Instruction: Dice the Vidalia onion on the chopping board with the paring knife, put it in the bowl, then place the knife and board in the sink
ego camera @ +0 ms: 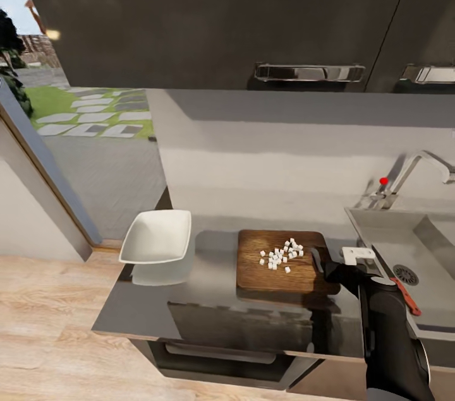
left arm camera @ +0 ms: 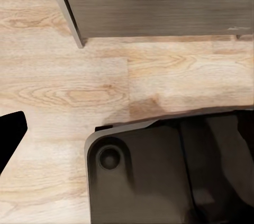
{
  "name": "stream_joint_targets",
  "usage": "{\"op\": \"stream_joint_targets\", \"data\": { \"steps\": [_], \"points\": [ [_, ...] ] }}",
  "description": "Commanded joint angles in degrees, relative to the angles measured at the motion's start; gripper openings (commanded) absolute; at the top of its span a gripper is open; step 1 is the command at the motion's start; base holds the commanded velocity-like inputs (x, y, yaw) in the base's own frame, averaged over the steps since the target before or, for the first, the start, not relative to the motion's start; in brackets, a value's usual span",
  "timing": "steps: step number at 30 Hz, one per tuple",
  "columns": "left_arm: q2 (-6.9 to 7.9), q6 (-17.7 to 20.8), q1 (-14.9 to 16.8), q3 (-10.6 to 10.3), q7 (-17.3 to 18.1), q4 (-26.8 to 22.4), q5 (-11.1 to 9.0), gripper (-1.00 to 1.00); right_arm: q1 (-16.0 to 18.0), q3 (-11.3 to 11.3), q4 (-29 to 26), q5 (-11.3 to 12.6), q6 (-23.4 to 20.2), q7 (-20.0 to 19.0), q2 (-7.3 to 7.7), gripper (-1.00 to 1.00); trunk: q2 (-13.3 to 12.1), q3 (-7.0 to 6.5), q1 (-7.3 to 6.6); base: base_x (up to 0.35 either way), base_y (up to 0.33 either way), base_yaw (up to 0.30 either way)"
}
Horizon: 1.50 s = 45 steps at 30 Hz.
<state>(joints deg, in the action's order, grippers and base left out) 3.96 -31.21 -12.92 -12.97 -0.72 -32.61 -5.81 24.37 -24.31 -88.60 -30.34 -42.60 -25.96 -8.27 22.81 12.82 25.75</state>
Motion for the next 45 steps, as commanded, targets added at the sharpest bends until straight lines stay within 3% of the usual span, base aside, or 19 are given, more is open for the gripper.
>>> {"op": "stream_joint_targets", "data": {
  "steps": [1, 12, 45],
  "points": [
    [0.09, -0.1, 0.0, -0.4, -0.1, -0.1, -0.6, 1.0, 0.1, -0.1, -0.1, -0.6, -0.1, -0.6, -0.06, -1.0, 0.1, 0.01, 0.04, 0.0, 0.0, 0.0],
    [0.09, -0.1, 0.0, -0.4, -0.1, 0.0, -0.6, 1.0, 0.1, -0.1, -0.1, -0.6, -0.1, -0.6, -0.08, -1.0, 0.1, -0.99, 0.04, 0.0, 0.01, 0.0],
    [0.09, -0.1, 0.0, -0.4, -0.1, -0.1, -0.6, 1.0, 0.1, -0.1, -0.1, -0.6, -0.1, -0.6, -0.01, -1.0, 0.1, -3.97, 0.04, 0.0, 0.119, 0.0]
  ]
}}
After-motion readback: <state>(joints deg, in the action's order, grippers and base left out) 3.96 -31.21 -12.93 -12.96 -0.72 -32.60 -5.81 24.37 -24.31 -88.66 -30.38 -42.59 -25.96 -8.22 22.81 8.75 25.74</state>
